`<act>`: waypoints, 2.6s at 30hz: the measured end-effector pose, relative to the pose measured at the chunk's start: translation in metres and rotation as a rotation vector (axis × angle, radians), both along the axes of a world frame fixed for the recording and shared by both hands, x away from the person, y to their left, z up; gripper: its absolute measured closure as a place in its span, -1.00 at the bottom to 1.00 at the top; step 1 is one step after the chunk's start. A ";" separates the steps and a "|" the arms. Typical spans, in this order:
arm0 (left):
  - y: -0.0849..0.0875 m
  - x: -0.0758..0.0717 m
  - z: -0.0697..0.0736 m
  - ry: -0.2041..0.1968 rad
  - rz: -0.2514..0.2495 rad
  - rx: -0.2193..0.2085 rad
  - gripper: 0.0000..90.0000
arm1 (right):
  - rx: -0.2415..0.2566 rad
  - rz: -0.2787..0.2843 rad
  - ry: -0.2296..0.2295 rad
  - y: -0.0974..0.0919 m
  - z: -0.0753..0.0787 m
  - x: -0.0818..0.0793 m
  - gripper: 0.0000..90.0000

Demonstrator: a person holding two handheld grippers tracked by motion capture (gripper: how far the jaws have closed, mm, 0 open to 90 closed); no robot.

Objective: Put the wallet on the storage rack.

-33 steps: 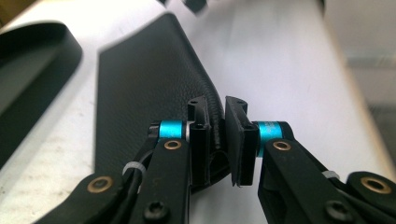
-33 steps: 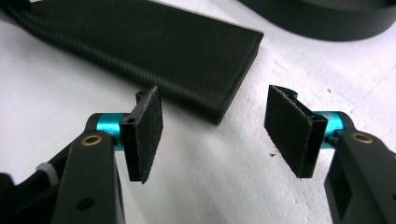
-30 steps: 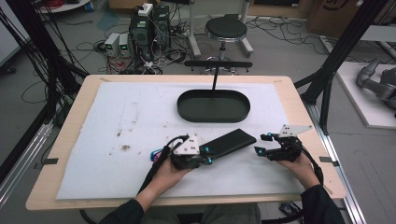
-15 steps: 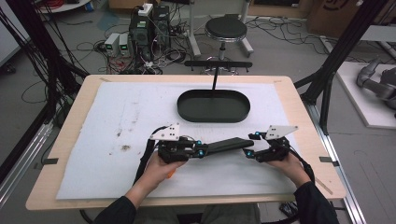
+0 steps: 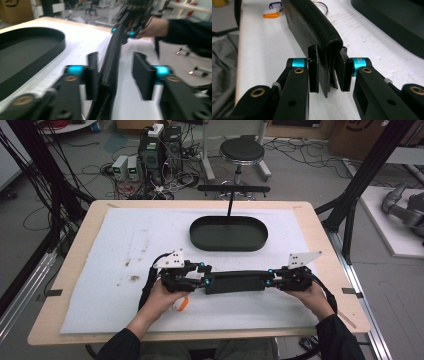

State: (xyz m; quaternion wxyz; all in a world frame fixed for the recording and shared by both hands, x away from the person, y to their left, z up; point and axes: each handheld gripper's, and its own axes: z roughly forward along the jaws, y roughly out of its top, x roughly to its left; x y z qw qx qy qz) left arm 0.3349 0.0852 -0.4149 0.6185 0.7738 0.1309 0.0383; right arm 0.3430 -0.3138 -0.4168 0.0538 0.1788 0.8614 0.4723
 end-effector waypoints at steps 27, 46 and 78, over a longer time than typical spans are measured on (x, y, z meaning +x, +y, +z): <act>-0.007 0.005 -0.001 -0.016 -0.105 0.050 0.65 | 0.109 -0.026 0.030 0.003 0.000 -0.003 -0.20; 0.000 0.003 0.014 -0.025 -0.103 0.072 0.61 | 0.155 0.075 -0.033 0.021 0.013 -0.015 0.64; 0.100 -0.044 0.014 -0.084 0.346 0.070 -0.33 | 0.169 -0.303 -0.154 0.003 0.038 0.024 0.67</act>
